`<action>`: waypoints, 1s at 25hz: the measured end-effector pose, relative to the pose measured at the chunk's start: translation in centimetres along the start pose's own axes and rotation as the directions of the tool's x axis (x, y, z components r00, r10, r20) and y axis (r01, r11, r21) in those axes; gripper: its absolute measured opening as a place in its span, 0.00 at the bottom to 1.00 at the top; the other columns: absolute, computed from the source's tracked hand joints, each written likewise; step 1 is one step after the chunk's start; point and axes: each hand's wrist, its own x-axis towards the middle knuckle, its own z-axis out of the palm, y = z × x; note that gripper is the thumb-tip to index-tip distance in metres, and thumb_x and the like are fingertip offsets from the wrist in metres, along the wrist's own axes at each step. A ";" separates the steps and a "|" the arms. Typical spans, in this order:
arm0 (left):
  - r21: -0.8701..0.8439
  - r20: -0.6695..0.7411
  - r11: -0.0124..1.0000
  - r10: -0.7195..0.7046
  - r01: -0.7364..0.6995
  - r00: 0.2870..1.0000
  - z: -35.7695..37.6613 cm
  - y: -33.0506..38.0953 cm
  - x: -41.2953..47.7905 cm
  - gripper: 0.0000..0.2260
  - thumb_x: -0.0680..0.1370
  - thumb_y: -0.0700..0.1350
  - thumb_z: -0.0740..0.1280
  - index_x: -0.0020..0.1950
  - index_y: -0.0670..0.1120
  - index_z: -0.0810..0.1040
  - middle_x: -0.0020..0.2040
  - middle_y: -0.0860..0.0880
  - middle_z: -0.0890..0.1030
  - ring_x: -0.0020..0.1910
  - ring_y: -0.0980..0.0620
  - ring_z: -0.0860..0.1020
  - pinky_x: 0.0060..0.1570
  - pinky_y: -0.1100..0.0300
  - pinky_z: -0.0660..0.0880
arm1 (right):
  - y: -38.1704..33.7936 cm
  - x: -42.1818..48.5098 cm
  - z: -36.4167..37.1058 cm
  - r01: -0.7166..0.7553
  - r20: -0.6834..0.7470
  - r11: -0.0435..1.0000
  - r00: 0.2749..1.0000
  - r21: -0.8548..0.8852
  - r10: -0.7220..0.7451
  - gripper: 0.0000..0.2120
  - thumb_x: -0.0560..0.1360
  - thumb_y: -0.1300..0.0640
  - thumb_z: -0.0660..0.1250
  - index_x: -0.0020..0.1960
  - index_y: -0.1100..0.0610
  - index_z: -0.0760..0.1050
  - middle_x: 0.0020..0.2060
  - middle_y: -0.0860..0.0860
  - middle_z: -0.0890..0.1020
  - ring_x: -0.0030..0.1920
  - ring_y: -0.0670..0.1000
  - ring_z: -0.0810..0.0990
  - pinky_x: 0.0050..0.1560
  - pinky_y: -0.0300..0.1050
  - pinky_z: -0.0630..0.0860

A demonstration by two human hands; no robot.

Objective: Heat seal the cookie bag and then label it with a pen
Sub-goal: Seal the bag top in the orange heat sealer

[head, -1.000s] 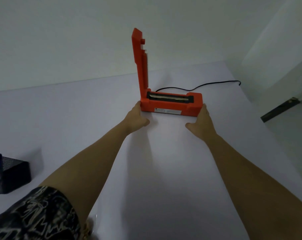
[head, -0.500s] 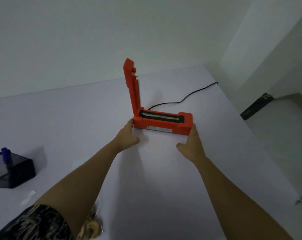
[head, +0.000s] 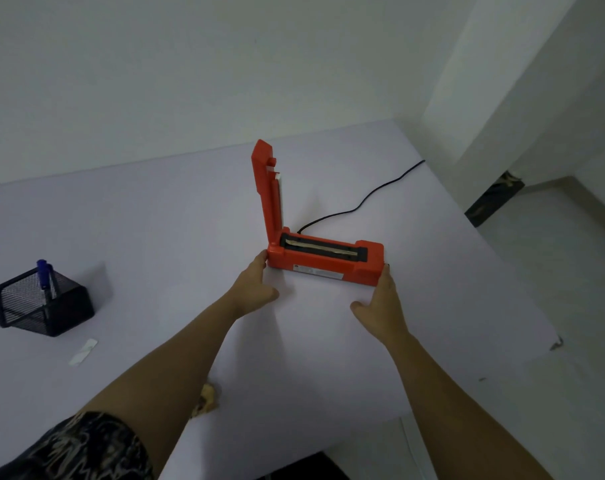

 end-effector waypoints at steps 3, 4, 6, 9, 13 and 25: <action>0.015 0.012 1.000 0.018 -0.018 1.000 0.0 -0.1 -0.4 0.39 0.71 0.33 0.66 0.76 0.47 0.48 0.75 0.44 0.58 0.72 0.45 0.62 0.67 0.52 0.64 | 0.3 -0.4 0.1 0.009 0.007 1.000 1.000 -0.011 -0.009 0.45 0.68 0.63 0.71 0.75 0.60 0.46 0.71 0.58 0.62 0.70 0.58 0.63 0.70 0.54 0.63; 0.031 0.013 0.999 0.020 -0.021 1.000 -0.1 -0.2 -0.5 0.39 0.71 0.33 0.65 0.76 0.47 0.47 0.76 0.45 0.57 0.72 0.45 0.61 0.67 0.53 0.64 | 0.3 -0.4 0.0 0.008 -0.001 1.000 1.000 -0.025 -0.008 0.44 0.68 0.63 0.71 0.75 0.60 0.47 0.71 0.58 0.62 0.71 0.58 0.62 0.70 0.55 0.63; 0.069 -0.027 0.998 0.014 -0.012 1.000 -0.4 -0.7 -0.7 0.39 0.72 0.33 0.64 0.76 0.46 0.46 0.77 0.45 0.55 0.74 0.46 0.58 0.69 0.52 0.61 | 0.2 -0.5 0.2 -0.014 -0.068 1.000 0.998 -0.025 0.012 0.42 0.68 0.64 0.71 0.74 0.61 0.49 0.71 0.59 0.62 0.71 0.59 0.61 0.71 0.53 0.61; 0.098 -0.126 0.995 0.020 -0.008 0.992 -1.5 -2.5 -1.7 0.37 0.73 0.33 0.63 0.76 0.45 0.48 0.77 0.46 0.55 0.74 0.47 0.57 0.72 0.52 0.59 | -1.0 -2.7 1.6 -0.046 -0.268 0.998 0.962 0.037 0.054 0.36 0.69 0.65 0.69 0.72 0.63 0.55 0.67 0.60 0.65 0.67 0.59 0.65 0.64 0.47 0.66; 0.126 -0.240 0.992 0.030 0.000 0.970 -4.0 -5.7 -3.8 0.32 0.74 0.35 0.63 0.76 0.43 0.52 0.75 0.44 0.59 0.73 0.46 0.60 0.71 0.53 0.59 | -3.7 -5.6 6.9 0.095 -0.245 0.990 0.967 0.103 -0.067 0.26 0.70 0.66 0.67 0.66 0.64 0.64 0.57 0.59 0.71 0.59 0.56 0.72 0.57 0.43 0.68; -0.104 -0.458 0.960 -0.279 0.261 0.844 -7.9 -15.1 -8.0 0.29 0.74 0.38 0.66 0.73 0.38 0.58 0.67 0.39 0.68 0.64 0.42 0.69 0.65 0.50 0.68 | -12.9 -5.0 19.2 0.057 0.282 0.998 0.957 0.034 -0.065 0.18 0.74 0.54 0.66 0.60 0.62 0.71 0.47 0.55 0.79 0.50 0.55 0.78 0.54 0.47 0.74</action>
